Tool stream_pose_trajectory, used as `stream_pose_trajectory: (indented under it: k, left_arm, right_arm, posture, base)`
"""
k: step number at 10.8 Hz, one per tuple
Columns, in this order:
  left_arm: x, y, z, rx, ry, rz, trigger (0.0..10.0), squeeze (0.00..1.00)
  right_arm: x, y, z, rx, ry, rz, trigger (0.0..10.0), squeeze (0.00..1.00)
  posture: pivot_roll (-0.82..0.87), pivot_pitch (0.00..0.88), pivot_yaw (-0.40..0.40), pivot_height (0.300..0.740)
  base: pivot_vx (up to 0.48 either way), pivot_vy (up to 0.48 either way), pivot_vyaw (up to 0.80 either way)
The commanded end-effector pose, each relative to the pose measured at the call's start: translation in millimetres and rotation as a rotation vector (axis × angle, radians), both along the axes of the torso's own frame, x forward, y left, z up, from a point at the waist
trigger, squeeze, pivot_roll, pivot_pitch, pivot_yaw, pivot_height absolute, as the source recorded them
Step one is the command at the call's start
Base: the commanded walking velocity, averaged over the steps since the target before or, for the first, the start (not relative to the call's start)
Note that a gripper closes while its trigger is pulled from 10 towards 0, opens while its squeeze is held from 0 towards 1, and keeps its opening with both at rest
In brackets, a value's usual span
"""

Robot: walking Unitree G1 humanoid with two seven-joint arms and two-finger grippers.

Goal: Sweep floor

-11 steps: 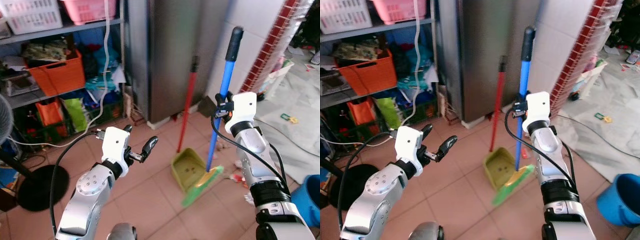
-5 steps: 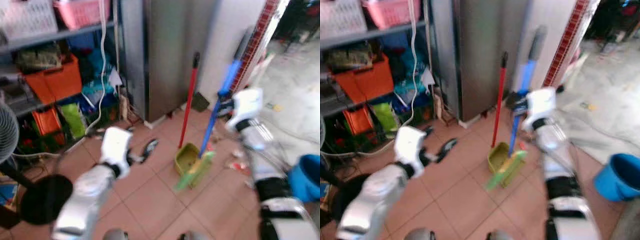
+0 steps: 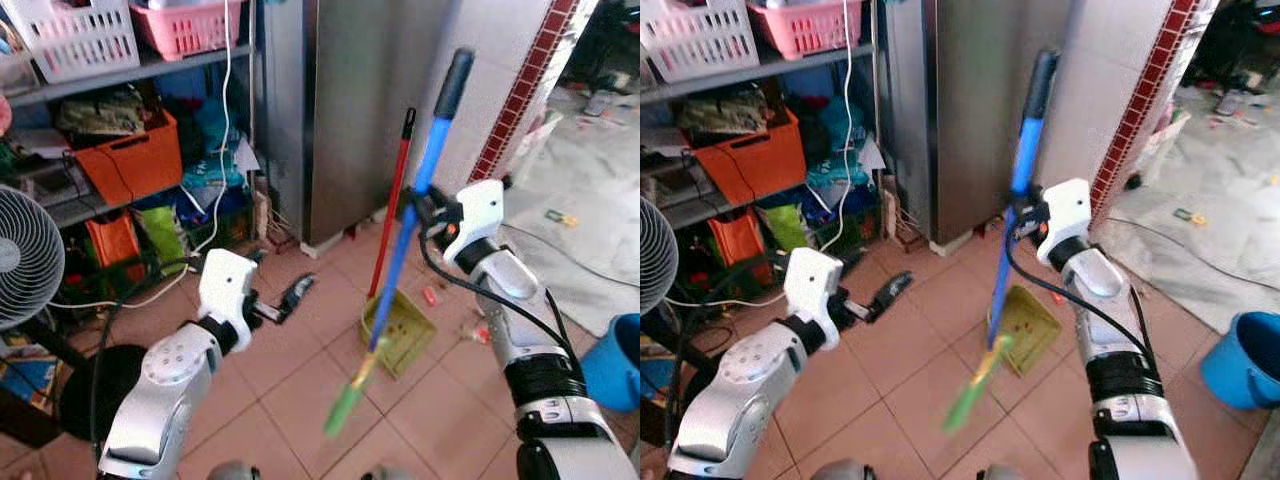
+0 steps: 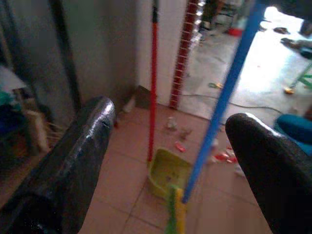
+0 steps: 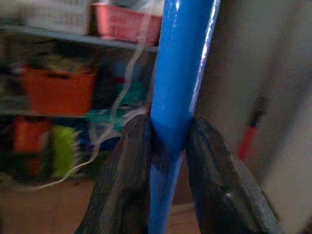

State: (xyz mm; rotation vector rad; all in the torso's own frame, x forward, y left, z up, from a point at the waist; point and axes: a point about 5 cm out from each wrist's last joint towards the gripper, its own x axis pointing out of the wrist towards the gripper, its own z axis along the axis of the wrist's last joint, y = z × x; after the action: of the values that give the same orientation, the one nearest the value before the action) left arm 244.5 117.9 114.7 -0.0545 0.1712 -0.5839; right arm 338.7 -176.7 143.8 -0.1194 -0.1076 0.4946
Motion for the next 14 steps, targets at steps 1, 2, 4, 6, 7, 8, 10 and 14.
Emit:
stream_pose_trajectory:
  k: [1, 2, 4, 6, 7, 8, 10, 14]
  left_arm:
    - [-4.4, -3.6, -1, -0.004, 0.019, -0.056, 10.0, 0.00]
    - [-6.6, -4.3, -2, -0.005, 0.034, -0.077, 10.0, 0.00]
    - [-9.3, -3.1, -4, -0.009, 0.059, -0.114, 10.0, 0.00]
    - [-12.7, -2.4, -4, 0.005, 0.041, -0.187, 10.0, 0.00]
    - [-11.2, -0.8, -3, 0.012, 0.045, -0.194, 10.0, 0.00]
    - [-8.0, 0.5, -3, 0.022, 0.041, -0.211, 10.0, 0.00]
    - [0.5, -3.6, -2, 0.041, 0.021, -0.251, 10.0, 0.00]
    - [10.2, -19.7, -11, 0.043, 0.051, -0.382, 10.0, 0.00]
  right_arm:
    - [2.3, 6.2, 25, -0.026, -0.073, 0.120, 0.0, 0.00]
    - [0.4, 9.2, 25, -0.030, -0.062, 0.182, 0.0, 0.00]
    - [-7.0, 17.8, 29, -0.002, -0.020, 0.363, 0.0, 0.00]
    - [-14.2, 19.3, 31, -0.002, 0.021, 0.493, 0.0, 0.00]
    - [-16.0, 18.2, 34, 0.010, 0.041, 0.538, 0.0, 0.00]
    - [-19.0, 19.3, 36, 0.016, 0.062, 0.589, 0.0, 0.00]
    - [-31.5, 28.8, 33, 0.019, 0.113, 0.712, 0.0, 0.00]
    - [-52.6, 43.8, 44, 0.075, 0.171, 0.893, 0.0, 0.00]
  posture:
    - [0.02, 0.000, -0.032, 0.740]
    - [0.02, 0.000, -0.032, 0.740]
    - [0.03, 0.000, -0.029, 0.740]
    - [0.03, 0.000, -0.029, 0.740]
    - [0.02, 0.000, -0.026, 0.740]
    - [0.02, 0.000, -0.026, 0.740]
    - [0.02, 0.000, -0.025, 0.740]
    - [0.00, 0.000, -0.024, 0.740]
  base:
    - [0.000, 0.000, 0.00]
    - [0.000, 0.000, 0.00]
    - [0.000, 0.000, 0.00]
    - [0.000, 0.000, 0.00]
    - [0.000, 0.000, 0.00]
    - [0.000, 0.000, 0.00]
    - [0.000, 0.000, 0.00]
    - [0.000, 0.000, 0.00]
